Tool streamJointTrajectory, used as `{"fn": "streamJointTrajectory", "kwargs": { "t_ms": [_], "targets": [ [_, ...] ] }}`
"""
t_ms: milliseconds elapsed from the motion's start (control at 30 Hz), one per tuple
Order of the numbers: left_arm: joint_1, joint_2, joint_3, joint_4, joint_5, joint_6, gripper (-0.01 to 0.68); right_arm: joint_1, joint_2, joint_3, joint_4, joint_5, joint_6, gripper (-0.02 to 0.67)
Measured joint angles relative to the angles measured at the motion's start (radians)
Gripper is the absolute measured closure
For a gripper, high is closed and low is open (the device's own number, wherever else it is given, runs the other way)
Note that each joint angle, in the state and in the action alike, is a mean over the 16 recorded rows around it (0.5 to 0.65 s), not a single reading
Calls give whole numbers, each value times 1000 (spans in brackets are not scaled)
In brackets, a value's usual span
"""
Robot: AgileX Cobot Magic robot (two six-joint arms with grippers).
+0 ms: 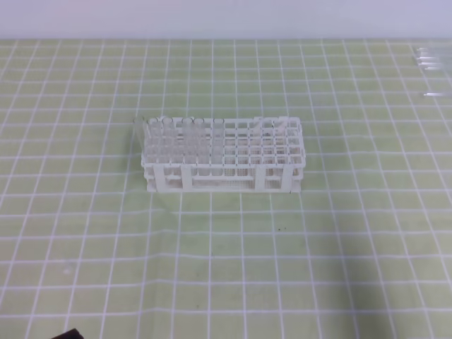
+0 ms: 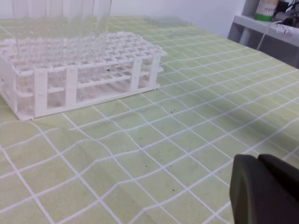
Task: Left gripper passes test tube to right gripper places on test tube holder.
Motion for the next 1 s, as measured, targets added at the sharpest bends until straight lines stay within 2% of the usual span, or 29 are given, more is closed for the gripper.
{"fn": "streamJointTrajectory", "kwargs": {
  "t_ms": [133, 300, 567, 1000],
  "targets": [
    [0, 0, 1, 0, -1, 0, 675, -75, -144, 86, 8, 19, 0, 664],
    [0, 4, -2, 0, 2, 0, 675, -117, -283, 170, 23, 37, 0, 664],
    [0, 1, 0, 0, 0, 0, 675, -126, -382, 220, 52, 117, 0, 665],
    [0, 7, -3, 0, 3, 0, 675, -128, -398, 223, 78, 289, 0, 665]
  ]
}}
